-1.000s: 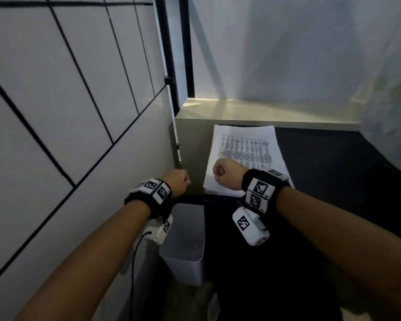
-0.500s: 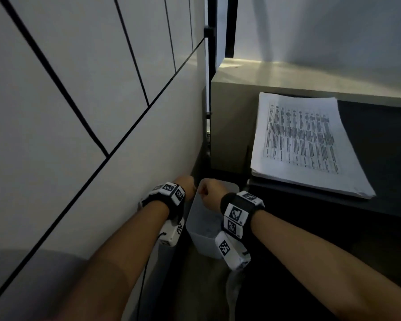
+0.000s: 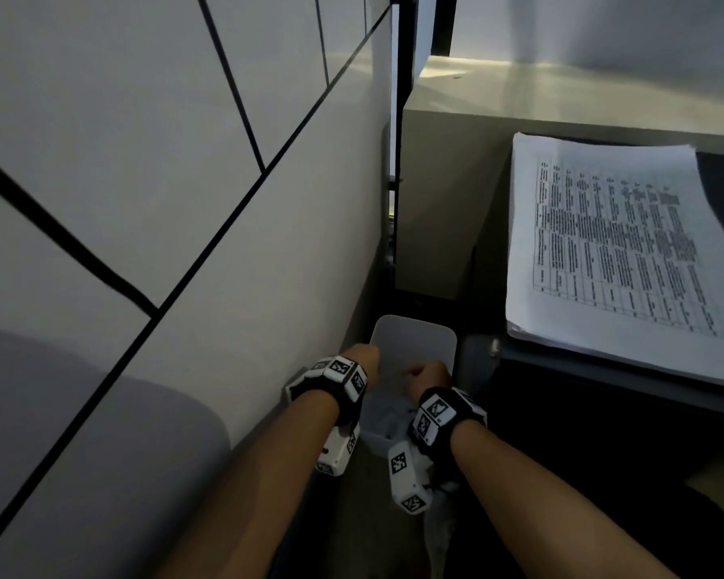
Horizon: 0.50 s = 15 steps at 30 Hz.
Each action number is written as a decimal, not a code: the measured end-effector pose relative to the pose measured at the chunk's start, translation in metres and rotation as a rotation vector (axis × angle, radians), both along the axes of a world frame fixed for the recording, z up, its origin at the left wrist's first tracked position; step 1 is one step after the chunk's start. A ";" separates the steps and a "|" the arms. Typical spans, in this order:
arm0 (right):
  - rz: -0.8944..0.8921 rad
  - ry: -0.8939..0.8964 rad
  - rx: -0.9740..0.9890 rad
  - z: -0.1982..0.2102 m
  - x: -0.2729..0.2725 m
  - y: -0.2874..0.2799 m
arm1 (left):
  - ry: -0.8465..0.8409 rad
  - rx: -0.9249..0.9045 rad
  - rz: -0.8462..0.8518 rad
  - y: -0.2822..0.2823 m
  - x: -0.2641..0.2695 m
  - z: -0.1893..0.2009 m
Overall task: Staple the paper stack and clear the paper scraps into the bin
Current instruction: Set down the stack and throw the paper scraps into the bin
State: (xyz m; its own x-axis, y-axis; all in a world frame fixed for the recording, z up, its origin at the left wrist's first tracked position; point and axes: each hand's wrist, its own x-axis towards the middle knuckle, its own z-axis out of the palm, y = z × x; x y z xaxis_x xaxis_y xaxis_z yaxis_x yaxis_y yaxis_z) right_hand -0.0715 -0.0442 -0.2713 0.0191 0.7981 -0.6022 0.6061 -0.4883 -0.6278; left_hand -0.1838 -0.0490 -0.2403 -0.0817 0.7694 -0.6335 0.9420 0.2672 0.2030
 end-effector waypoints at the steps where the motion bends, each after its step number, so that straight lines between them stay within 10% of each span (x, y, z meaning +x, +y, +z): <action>1: -0.038 0.023 -0.005 -0.004 0.000 -0.001 | 0.000 0.004 -0.005 0.000 0.000 0.000; 15: -0.330 0.188 0.018 -0.034 0.003 -0.012 | 0.079 -0.088 0.038 0.019 0.004 -0.050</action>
State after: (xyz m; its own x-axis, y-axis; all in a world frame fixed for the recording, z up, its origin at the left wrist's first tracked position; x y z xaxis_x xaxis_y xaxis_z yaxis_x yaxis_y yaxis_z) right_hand -0.0685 -0.0564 -0.3055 0.1673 0.7778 -0.6058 0.2919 -0.6260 -0.7231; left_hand -0.1799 -0.0298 -0.2899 -0.1618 0.7068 -0.6886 0.9429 0.3165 0.1034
